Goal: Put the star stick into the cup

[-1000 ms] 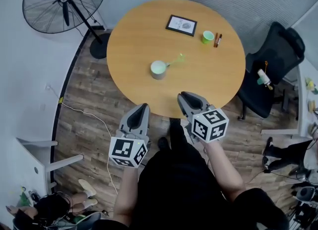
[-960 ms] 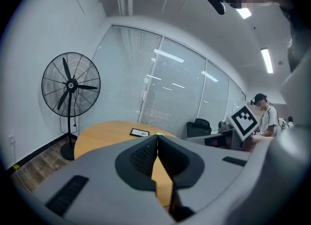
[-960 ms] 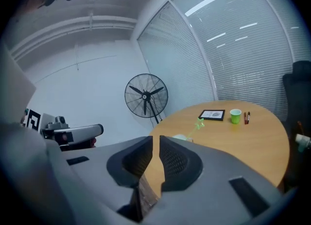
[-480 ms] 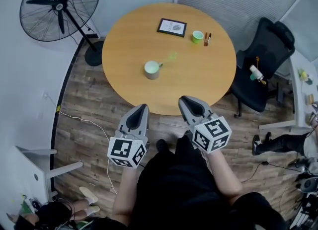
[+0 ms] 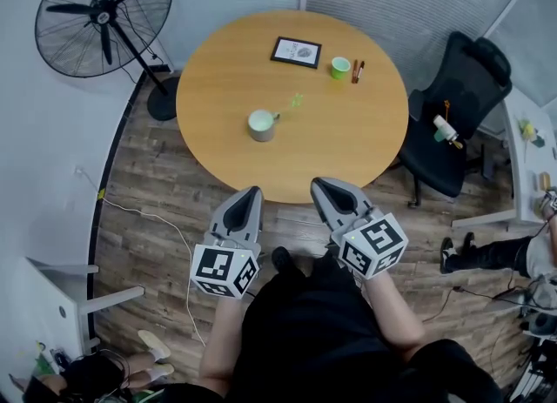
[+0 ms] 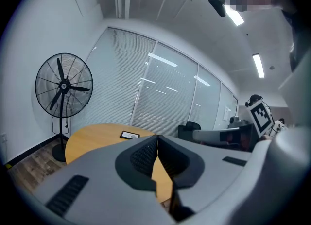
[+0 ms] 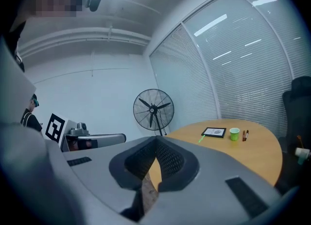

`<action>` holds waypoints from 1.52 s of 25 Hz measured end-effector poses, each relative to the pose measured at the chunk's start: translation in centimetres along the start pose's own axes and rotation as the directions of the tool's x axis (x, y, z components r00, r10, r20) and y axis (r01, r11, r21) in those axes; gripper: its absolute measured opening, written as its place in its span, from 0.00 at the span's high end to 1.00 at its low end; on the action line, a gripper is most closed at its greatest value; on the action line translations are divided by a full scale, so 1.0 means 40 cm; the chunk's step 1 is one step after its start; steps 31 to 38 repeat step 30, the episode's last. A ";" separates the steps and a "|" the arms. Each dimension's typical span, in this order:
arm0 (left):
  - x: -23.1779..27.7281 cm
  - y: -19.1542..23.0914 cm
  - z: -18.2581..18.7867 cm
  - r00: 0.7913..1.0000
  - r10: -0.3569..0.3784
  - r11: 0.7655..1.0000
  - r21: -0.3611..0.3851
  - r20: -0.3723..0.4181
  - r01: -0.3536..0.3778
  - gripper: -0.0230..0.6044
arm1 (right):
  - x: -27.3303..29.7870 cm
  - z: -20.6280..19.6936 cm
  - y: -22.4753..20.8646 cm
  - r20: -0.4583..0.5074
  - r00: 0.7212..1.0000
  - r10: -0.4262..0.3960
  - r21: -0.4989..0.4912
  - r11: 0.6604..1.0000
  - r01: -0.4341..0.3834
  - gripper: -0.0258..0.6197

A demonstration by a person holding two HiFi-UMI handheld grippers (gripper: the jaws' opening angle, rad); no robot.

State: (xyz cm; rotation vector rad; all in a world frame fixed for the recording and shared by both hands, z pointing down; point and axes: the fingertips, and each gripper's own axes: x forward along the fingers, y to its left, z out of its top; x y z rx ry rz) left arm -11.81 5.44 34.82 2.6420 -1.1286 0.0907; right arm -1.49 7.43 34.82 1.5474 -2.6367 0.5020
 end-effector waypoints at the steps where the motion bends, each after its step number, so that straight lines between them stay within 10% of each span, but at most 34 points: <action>1: -0.002 -0.002 -0.001 1.000 0.002 1.000 -0.001 -0.001 -0.002 0.96 | -0.003 -0.001 0.002 0.000 1.000 0.003 0.002 1.000 -0.003 0.95; 38: -0.017 -0.013 -0.010 1.000 0.002 1.000 0.005 -0.012 -0.002 0.97 | -0.007 -0.016 0.024 -0.016 0.999 0.037 -0.002 0.999 -0.037 0.95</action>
